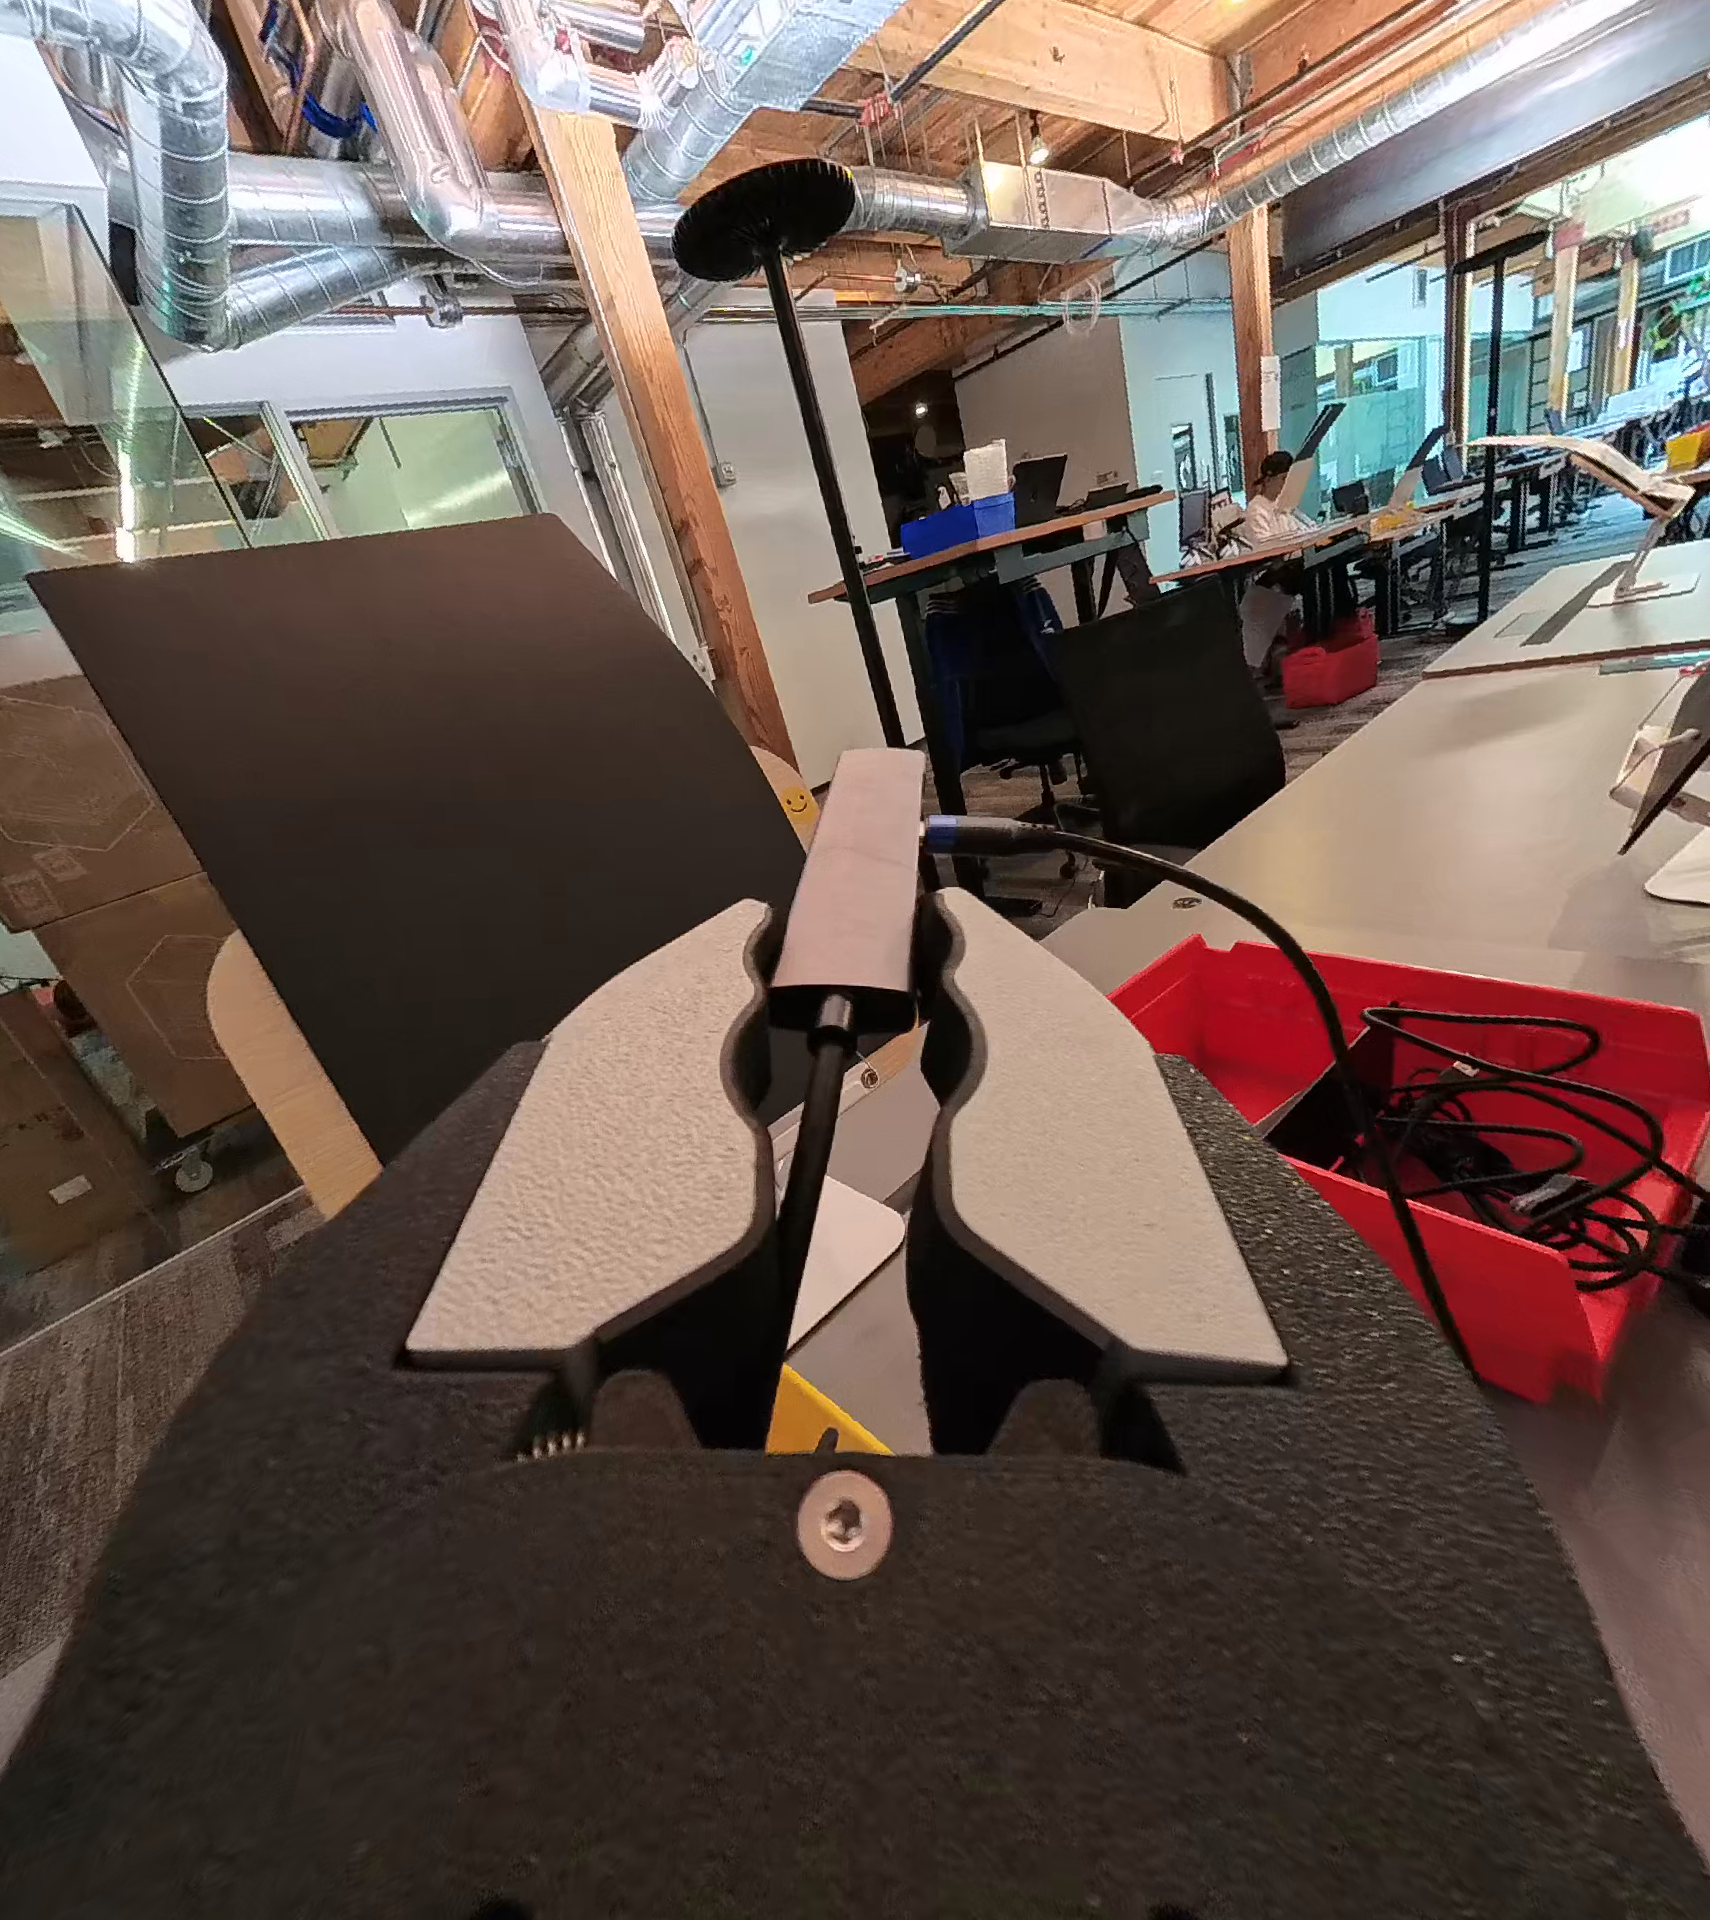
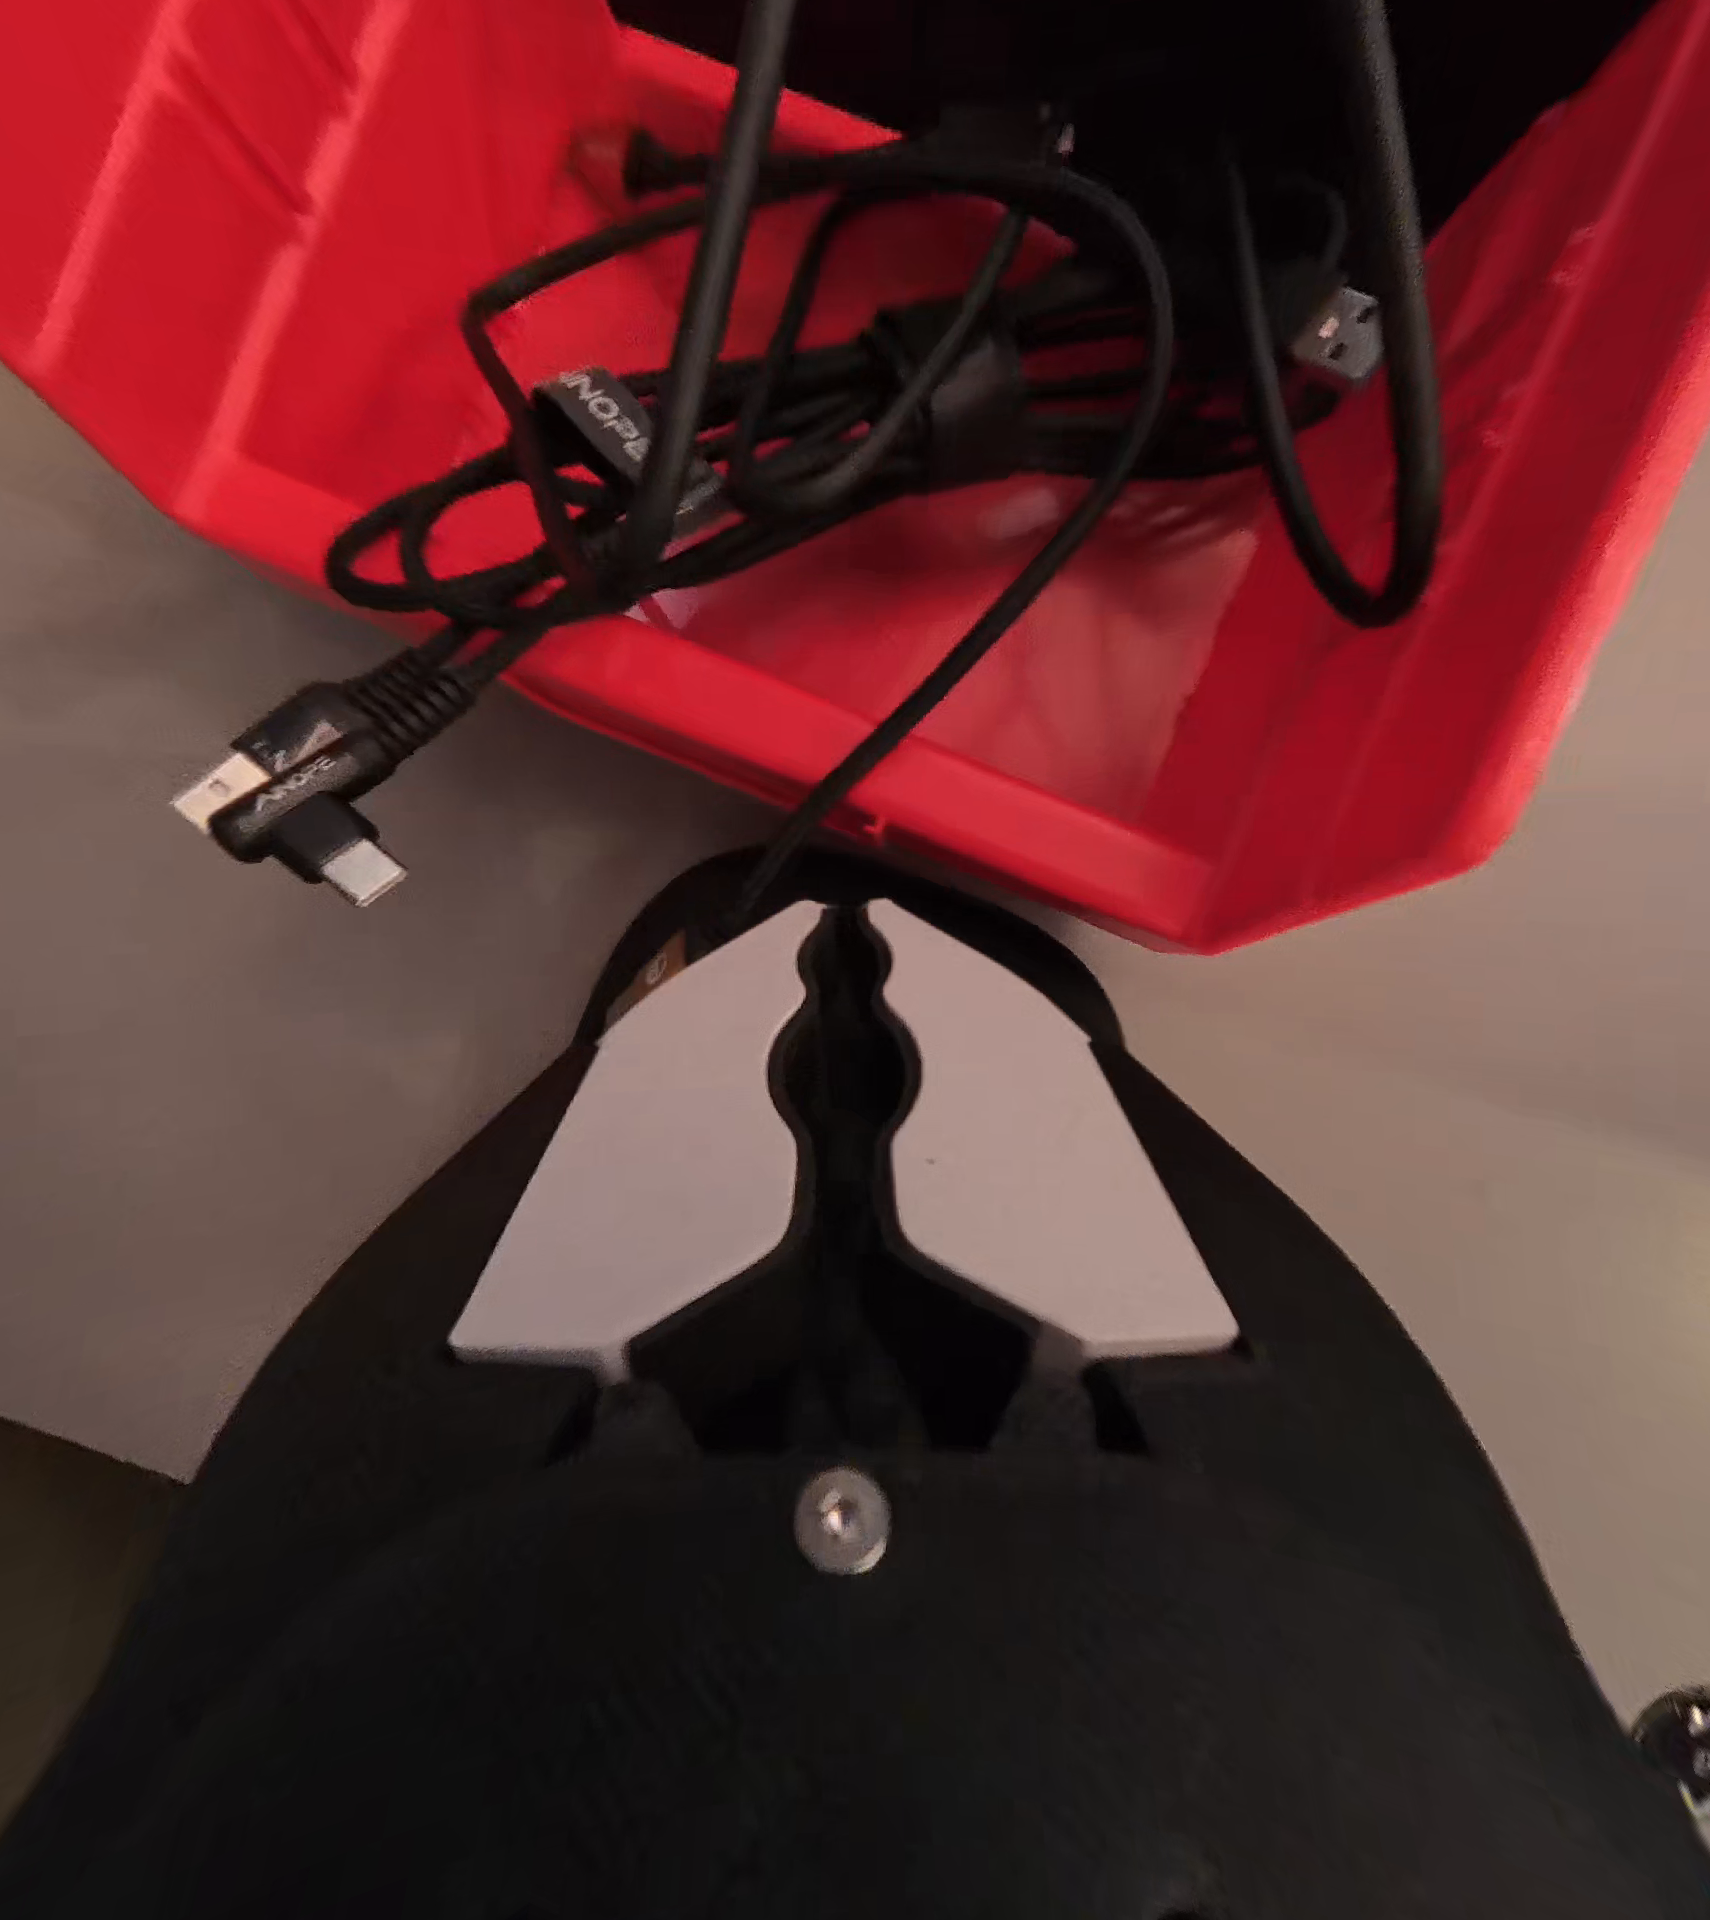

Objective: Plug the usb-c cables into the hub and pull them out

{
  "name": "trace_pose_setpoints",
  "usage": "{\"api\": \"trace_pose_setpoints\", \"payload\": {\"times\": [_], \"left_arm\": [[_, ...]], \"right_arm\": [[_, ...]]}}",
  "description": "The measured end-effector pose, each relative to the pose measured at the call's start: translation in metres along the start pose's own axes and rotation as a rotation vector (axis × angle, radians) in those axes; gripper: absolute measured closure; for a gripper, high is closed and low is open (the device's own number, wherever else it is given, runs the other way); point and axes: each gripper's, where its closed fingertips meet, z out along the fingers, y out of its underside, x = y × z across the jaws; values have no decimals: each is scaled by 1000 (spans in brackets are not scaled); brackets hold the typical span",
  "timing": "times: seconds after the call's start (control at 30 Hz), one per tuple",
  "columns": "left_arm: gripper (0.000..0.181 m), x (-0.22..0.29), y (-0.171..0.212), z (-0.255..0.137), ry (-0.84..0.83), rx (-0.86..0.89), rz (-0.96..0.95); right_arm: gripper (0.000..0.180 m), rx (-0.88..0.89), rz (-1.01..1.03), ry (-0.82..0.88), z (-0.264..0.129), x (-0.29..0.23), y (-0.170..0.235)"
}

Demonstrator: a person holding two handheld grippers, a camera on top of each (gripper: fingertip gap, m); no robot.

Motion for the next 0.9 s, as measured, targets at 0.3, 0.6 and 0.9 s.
{"api": "trace_pose_setpoints", "payload": {"times": [0.3,0.6,0.9], "left_arm": [[157,-1,-4,-4,16,12,-27],[157,-3,-6,-7,6,22,-26],[156,-3,-9,-11,2,27,-13]], "right_arm": [[171,94,211,-87,13,-17,-10],[174,187,143,-222,-7,-23,-76],[174,-128,-137,-122,40,23,-76]]}}
